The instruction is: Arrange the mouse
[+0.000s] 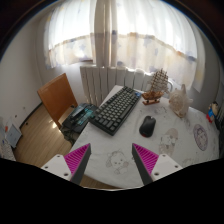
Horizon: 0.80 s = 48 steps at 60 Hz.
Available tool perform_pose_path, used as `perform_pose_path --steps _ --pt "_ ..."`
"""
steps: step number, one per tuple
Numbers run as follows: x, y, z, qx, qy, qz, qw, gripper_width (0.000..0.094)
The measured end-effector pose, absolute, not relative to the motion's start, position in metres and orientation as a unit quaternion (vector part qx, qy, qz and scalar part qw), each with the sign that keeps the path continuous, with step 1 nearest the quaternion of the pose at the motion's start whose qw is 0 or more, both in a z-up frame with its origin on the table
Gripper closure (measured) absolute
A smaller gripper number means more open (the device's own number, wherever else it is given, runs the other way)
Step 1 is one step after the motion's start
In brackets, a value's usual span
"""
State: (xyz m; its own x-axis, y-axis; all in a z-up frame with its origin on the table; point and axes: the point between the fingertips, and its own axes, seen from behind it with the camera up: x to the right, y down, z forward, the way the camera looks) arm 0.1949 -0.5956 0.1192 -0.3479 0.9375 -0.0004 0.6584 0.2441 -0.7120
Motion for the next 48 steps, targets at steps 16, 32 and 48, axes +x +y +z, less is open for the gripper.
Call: perform_pose_path --steps 16,32,48 --pt "0.172 -0.521 0.099 -0.585 -0.709 0.293 0.265 0.0083" --pt "0.144 -0.491 0.065 -0.598 -0.68 0.316 0.284 0.0079" --pt "0.073 -0.488 0.033 -0.586 -0.665 0.341 0.312 0.008"
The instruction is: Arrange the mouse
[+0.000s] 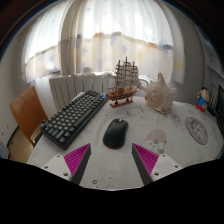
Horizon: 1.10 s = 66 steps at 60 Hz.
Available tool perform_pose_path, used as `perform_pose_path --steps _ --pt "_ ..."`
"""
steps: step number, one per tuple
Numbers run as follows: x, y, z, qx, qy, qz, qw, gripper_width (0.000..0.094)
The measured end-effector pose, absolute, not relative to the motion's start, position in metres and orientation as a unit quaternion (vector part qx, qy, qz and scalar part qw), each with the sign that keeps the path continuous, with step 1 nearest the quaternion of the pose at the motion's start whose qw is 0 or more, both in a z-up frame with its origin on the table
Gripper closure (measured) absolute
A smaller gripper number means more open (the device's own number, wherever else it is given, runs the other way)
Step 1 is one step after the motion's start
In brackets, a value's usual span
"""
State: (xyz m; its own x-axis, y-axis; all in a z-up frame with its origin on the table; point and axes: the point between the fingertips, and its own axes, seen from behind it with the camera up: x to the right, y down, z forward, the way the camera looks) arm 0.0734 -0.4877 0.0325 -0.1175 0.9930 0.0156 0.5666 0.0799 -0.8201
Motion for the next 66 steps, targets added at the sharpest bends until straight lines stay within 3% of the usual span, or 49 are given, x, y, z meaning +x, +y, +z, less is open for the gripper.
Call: perform_pose_path --steps 23,45,51,55,66 --pt "-0.003 -0.487 -0.003 -0.591 -0.661 0.342 0.312 0.008" --pt "-0.046 -0.5 -0.005 -0.597 -0.66 0.353 0.288 0.0085" --pt "-0.05 -0.497 -0.005 -0.601 -0.657 0.353 0.287 0.0188" --pt "-0.053 -0.485 -0.006 -0.606 -0.653 0.342 0.299 0.0414" --pt "-0.055 -0.476 0.005 -0.601 -0.667 0.337 0.285 0.0465"
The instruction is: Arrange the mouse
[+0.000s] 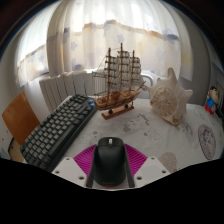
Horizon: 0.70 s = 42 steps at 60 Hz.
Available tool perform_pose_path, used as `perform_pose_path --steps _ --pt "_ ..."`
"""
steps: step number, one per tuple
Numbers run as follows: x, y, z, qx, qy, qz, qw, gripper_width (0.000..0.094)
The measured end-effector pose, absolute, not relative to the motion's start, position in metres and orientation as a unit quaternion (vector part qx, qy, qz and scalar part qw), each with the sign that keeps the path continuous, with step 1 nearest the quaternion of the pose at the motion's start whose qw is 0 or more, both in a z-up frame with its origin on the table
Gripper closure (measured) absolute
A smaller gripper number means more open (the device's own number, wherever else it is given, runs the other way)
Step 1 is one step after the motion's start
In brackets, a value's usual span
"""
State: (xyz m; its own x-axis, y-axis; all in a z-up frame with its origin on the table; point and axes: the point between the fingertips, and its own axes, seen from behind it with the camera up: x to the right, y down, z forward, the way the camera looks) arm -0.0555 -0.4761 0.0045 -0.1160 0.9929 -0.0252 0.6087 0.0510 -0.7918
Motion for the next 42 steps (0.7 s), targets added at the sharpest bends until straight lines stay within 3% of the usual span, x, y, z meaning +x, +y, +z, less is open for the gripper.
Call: perform_pose_path --steps 11,18,24,32,42 --pt "-0.063 -0.418 0.088 -0.613 -0.634 0.369 0.292 0.0469" --pt "-0.07 -0.337 0.137 -0.624 -0.612 0.373 0.312 0.0471" --pt "-0.076 -0.247 0.155 -0.624 -0.604 0.357 0.344 0.0471" --pt "-0.082 -0.122 0.124 -0.638 -0.595 0.318 0.372 0.0472" --pt "-0.076 -0.028 0.036 -0.659 -0.607 0.288 0.339 0.0471"
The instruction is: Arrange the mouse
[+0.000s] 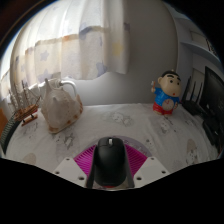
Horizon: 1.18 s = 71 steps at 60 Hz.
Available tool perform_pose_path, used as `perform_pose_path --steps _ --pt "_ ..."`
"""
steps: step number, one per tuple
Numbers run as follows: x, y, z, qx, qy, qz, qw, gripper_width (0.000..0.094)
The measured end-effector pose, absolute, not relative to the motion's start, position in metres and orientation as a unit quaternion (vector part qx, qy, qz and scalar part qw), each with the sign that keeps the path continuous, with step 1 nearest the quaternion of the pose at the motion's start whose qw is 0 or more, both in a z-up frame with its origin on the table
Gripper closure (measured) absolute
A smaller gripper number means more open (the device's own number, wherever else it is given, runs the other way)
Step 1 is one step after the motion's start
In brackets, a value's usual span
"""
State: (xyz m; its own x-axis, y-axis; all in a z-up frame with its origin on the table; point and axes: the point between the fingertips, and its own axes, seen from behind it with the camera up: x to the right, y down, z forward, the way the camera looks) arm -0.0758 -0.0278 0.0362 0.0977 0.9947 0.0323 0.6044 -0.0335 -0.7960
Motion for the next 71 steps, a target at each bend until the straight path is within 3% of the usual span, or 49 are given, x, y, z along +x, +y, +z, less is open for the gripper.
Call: perform_pose_path --steps 10,14,17,22,27,35,41,51,71 --pt "-0.062 -0.008 -0.012 -0.647 -0.639 0.267 0.32 0.0441" --pt "-0.058 -0.003 -0.011 -0.654 -0.635 0.266 0.314 0.0329" --pt "-0.054 0.003 -0.001 -0.661 -0.631 0.254 0.317 0.0205" --pt "-0.036 -0.007 0.037 -0.674 -0.623 0.252 0.307 0.0196" --pt "-0.001 -0.03 0.084 -0.693 -0.611 0.261 0.28 0.007" --pt "0.071 -0.079 0.148 -0.698 -0.619 0.267 0.243 0.0086" --pt "0.116 -0.109 0.177 -0.686 -0.632 0.271 0.238 0.0083" --pt "0.158 -0.147 0.192 -0.666 -0.656 0.274 0.227 0.0086" --pt "0.164 -0.183 0.193 -0.637 -0.68 0.291 0.219 0.0087"
